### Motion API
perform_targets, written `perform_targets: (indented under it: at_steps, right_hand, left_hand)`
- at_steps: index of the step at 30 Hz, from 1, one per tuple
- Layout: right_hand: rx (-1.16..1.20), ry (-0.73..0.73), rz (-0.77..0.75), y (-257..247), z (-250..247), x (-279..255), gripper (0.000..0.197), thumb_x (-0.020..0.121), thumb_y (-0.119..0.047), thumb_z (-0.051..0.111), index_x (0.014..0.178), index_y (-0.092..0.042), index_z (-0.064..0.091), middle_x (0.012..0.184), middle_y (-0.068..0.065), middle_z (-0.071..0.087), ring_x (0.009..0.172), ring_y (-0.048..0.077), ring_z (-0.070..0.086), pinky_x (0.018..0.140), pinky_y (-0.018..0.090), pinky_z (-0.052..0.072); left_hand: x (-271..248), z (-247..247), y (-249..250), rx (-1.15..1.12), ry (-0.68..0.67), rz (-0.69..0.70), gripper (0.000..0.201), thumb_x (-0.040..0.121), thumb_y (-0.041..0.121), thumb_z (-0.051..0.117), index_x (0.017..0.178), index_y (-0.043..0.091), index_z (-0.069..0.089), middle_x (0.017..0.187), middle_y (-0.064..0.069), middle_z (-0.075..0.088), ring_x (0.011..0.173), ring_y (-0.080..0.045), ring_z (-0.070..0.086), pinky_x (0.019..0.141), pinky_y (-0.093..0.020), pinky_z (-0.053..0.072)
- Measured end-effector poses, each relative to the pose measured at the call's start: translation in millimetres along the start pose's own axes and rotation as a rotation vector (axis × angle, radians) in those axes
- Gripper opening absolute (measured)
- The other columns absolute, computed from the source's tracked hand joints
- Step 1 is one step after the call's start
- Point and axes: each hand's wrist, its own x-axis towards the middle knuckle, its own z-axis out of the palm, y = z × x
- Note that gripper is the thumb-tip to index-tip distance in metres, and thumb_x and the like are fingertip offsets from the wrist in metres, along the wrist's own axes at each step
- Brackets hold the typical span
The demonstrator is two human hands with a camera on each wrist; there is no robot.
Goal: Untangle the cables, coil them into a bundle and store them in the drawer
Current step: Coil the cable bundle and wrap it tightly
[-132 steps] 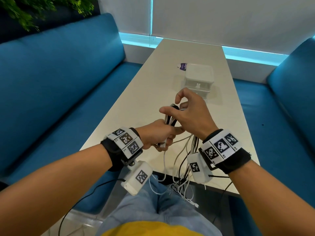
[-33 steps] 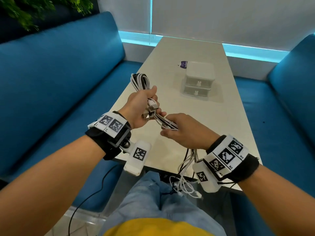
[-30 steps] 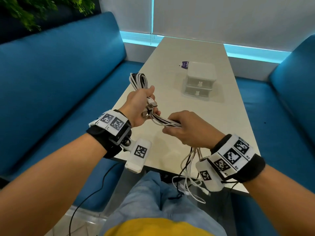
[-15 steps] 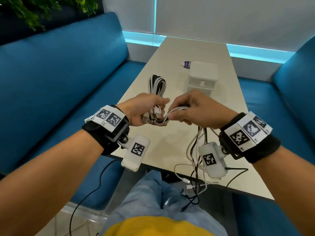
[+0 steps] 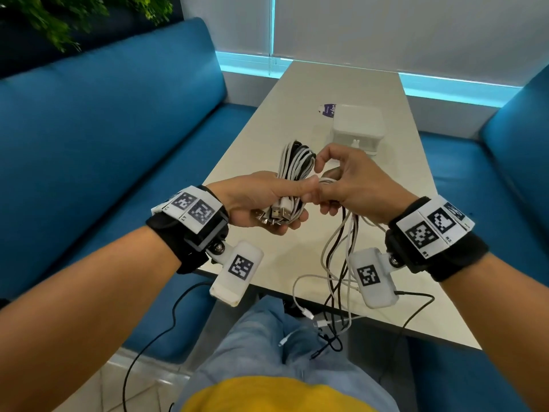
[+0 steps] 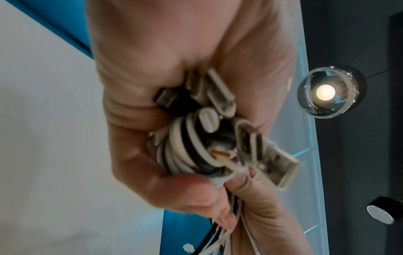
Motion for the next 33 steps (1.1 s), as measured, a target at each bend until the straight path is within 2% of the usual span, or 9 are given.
perform_targets:
  at_steps: [2, 4, 6, 8, 11, 15, 21, 28, 33]
  right_hand:
    - [-0.030, 0.007, -0.024, -2.0, -0.9, 2.4, 0.041, 0.073, -0.002, 0.079, 0.095, -0.011, 0.046, 0.060, 0.010, 0.065, 0.047, 0.017, 0.057, 0.045, 0.025, 0.048]
    - [-0.090, -0.004, -0.031, -3.9, -0.7, 5.3, 0.040, 0.073, -0.006, 0.080, 0.095, -0.011, 0.046, 0.061, 0.013, 0.064, 0.046, 0.017, 0.056, 0.044, 0.024, 0.046]
    - [-0.142, -0.020, -0.028, -4.3, 1.4, 8.1, 0.041, 0.072, -0.008, 0.082, 0.095, -0.010, 0.049, 0.060, 0.014, 0.065, 0.046, 0.018, 0.056, 0.044, 0.026, 0.046]
    - [-0.175, -0.030, -0.024, -4.5, 3.9, 9.9, 0.044, 0.069, -0.010, 0.085, 0.096, -0.010, 0.050, 0.062, 0.017, 0.066, 0.047, 0.020, 0.056, 0.044, 0.029, 0.046]
    - [-0.159, -0.054, -0.008, -6.9, 1.7, 10.7, 0.045, 0.069, -0.014, 0.085, 0.098, -0.009, 0.051, 0.063, 0.019, 0.066, 0.047, 0.021, 0.054, 0.045, 0.029, 0.045]
    - [-0.146, -0.083, -0.022, -12.7, -3.3, 11.3, 0.038, 0.076, -0.010, 0.079, 0.103, -0.007, 0.052, 0.065, 0.019, 0.065, 0.050, 0.021, 0.054, 0.046, 0.024, 0.046]
    - [-0.222, -0.106, -0.064, -13.3, -4.2, 12.4, 0.040, 0.081, -0.004, 0.074, 0.110, -0.014, 0.049, 0.069, 0.010, 0.069, 0.054, 0.012, 0.060, 0.054, 0.024, 0.050]
    - [-0.226, -0.055, -0.151, -13.5, -0.1, 9.5, 0.035, 0.082, -0.007, 0.073, 0.106, -0.010, 0.047, 0.063, 0.006, 0.066, 0.050, 0.010, 0.058, 0.051, 0.022, 0.047]
    - [-0.250, 0.020, -0.142, -10.6, -1.5, 11.9, 0.039, 0.075, -0.017, 0.081, 0.099, -0.011, 0.050, 0.065, 0.010, 0.069, 0.049, 0.013, 0.058, 0.049, 0.021, 0.047]
  left_hand:
    - [0.1, -0.8, -3.8, -0.047, -0.045, -0.004, 0.035, 0.075, 0.050, 0.059, 0.081, 0.015, 0.061, 0.068, -0.002, 0.060, 0.062, -0.015, 0.057, 0.052, -0.024, 0.047]
    - [1.2, -0.5, -8.6, -0.089, -0.091, -0.015, 0.037, 0.077, 0.045, 0.059, 0.092, 0.012, 0.062, 0.068, -0.001, 0.057, 0.059, -0.012, 0.054, 0.051, -0.022, 0.046]
    - [3.6, 0.4, -13.6, -0.109, -0.123, -0.027, 0.035, 0.077, 0.037, 0.065, 0.098, 0.009, 0.060, 0.064, 0.002, 0.054, 0.056, -0.010, 0.053, 0.050, -0.020, 0.045]
    - [6.4, 1.4, -18.0, -0.124, -0.142, -0.029, 0.029, 0.076, 0.026, 0.074, 0.096, 0.010, 0.059, 0.063, 0.002, 0.052, 0.054, -0.009, 0.052, 0.049, -0.020, 0.044]
    - [9.0, 3.7, -22.2, -0.158, -0.135, 0.007, 0.015, 0.081, 0.011, 0.068, 0.094, 0.010, 0.061, 0.063, 0.001, 0.049, 0.053, -0.009, 0.049, 0.048, -0.019, 0.041]
    - [7.4, 7.7, -21.5, -0.190, -0.061, 0.031, 0.011, 0.092, 0.008, 0.054, 0.097, 0.007, 0.064, 0.059, 0.000, 0.044, 0.054, -0.012, 0.045, 0.049, -0.020, 0.038]
    - [13.3, 7.8, -22.7, 0.026, 0.171, 0.084, 0.007, 0.093, 0.009, 0.057, 0.091, 0.006, 0.063, 0.066, -0.008, 0.063, 0.060, -0.020, 0.061, 0.057, -0.030, 0.045]
    - [10.0, 10.8, -24.7, -0.112, 0.065, 0.012, 0.016, 0.092, 0.027, 0.060, 0.082, 0.016, 0.054, 0.057, 0.000, 0.045, 0.053, -0.014, 0.042, 0.053, -0.027, 0.035]
    - [10.5, 15.0, -29.3, -0.110, 0.100, 0.019, 0.026, 0.083, 0.021, 0.071, 0.070, 0.017, 0.049, 0.052, 0.002, 0.045, 0.046, -0.012, 0.042, 0.047, -0.023, 0.035]
